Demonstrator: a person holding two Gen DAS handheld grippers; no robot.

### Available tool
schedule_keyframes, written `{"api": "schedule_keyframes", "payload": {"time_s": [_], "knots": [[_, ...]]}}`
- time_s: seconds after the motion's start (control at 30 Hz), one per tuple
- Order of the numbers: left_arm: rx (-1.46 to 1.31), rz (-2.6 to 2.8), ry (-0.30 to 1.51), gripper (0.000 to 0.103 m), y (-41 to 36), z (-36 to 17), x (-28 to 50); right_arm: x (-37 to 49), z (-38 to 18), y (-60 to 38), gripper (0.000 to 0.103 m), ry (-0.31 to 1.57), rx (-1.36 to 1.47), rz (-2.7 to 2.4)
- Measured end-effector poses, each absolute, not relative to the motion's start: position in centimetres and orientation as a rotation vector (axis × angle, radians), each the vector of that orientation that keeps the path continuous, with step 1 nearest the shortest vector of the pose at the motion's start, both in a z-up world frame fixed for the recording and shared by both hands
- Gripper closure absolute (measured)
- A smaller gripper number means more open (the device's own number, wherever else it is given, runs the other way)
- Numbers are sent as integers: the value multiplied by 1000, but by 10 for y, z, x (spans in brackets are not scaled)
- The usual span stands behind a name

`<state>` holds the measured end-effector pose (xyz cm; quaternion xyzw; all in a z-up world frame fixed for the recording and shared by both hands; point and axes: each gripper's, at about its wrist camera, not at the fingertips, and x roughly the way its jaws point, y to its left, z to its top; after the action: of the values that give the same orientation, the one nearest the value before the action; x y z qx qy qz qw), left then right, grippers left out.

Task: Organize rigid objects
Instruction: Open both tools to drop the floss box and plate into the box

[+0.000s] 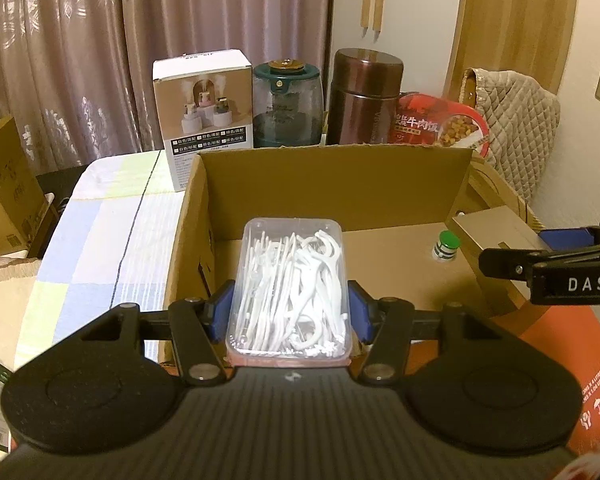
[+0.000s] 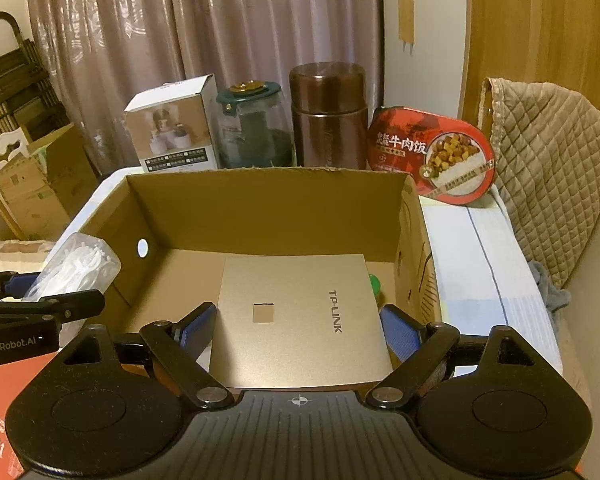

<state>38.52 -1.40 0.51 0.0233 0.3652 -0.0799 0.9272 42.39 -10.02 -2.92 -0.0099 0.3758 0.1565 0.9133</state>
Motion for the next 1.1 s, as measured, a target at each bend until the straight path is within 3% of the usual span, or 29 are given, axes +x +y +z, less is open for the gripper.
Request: {"api": "schedule_keyframes", "payload": {"time_s": [0.67,0.8,1.1], "knots": [[16,-142,746,50,-14,1,401,435,-37,-102,18,776,-33,299],[30,-121,716,39,-13,4,398,435,-38,-102,18,776,-36,299],[42,-126,708,39,-13,10,395,434,-38,-100,18,776,-45,301]]}}
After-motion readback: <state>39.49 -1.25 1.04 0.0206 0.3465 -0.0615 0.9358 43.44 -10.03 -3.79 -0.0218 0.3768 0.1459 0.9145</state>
